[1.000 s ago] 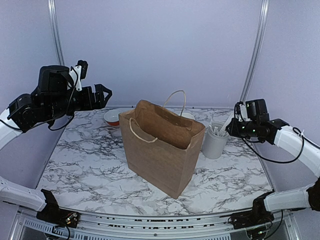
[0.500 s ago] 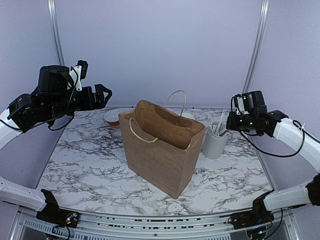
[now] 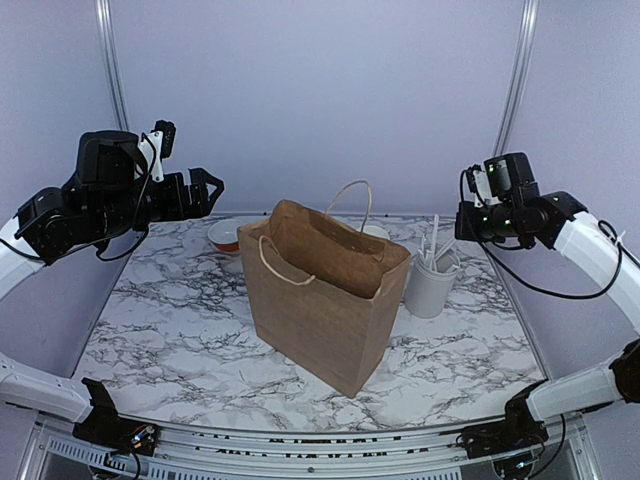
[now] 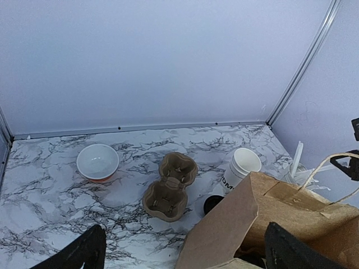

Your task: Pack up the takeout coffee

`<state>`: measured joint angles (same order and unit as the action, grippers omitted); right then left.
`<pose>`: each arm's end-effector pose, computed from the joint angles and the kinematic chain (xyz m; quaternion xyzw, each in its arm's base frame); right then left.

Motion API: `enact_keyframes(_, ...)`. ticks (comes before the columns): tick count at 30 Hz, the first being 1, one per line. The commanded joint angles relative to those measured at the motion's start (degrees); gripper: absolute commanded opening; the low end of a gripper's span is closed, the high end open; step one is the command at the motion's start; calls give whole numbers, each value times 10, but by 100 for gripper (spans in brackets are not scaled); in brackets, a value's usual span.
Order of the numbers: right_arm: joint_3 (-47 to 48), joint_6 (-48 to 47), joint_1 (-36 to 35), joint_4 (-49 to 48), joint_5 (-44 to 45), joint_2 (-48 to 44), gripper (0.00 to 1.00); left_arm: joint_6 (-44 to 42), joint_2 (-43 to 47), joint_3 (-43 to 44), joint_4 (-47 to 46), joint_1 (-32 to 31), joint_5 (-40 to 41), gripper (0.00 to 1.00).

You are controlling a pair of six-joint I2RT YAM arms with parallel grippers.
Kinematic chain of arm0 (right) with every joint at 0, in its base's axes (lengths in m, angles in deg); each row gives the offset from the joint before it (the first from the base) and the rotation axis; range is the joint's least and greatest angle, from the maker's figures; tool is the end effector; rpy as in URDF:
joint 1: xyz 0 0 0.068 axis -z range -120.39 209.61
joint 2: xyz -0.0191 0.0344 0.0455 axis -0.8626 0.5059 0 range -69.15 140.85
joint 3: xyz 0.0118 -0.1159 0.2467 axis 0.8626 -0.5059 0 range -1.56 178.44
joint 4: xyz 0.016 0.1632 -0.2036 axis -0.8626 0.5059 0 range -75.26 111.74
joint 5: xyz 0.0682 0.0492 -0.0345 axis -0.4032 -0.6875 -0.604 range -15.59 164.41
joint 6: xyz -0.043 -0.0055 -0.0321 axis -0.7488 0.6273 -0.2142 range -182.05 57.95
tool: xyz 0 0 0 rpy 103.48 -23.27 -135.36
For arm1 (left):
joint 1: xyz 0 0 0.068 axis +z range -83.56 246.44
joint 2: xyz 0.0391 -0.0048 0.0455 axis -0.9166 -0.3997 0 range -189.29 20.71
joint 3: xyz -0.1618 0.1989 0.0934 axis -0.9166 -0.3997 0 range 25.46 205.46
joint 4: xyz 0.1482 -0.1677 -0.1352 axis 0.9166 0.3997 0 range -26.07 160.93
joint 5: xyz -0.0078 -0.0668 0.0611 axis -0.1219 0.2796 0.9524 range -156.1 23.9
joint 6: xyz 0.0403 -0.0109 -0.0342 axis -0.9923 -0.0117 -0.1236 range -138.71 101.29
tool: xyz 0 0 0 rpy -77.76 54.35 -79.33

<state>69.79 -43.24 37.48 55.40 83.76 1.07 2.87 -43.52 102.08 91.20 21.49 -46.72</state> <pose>0.2417 0.0919 0.3573 0.0086 0.9022 0.0796 0.4239 0.1752 -0.1580 0.4348 0.0578 0.7860 -0.2181 0.5756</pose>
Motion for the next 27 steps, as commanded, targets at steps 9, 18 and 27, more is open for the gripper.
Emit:
enact_keyframes(9,115,-31,-12,126,-3,6,0,-8,12,-1,-11,4,-10,99)
enact_keyframes(18,183,-45,-12,173,23,1,0,-8,10,3,-11,4,-14,99)
enact_keyframes(27,350,-78,-12,208,-3,27,0,-10,6,9,-12,4,-16,99)
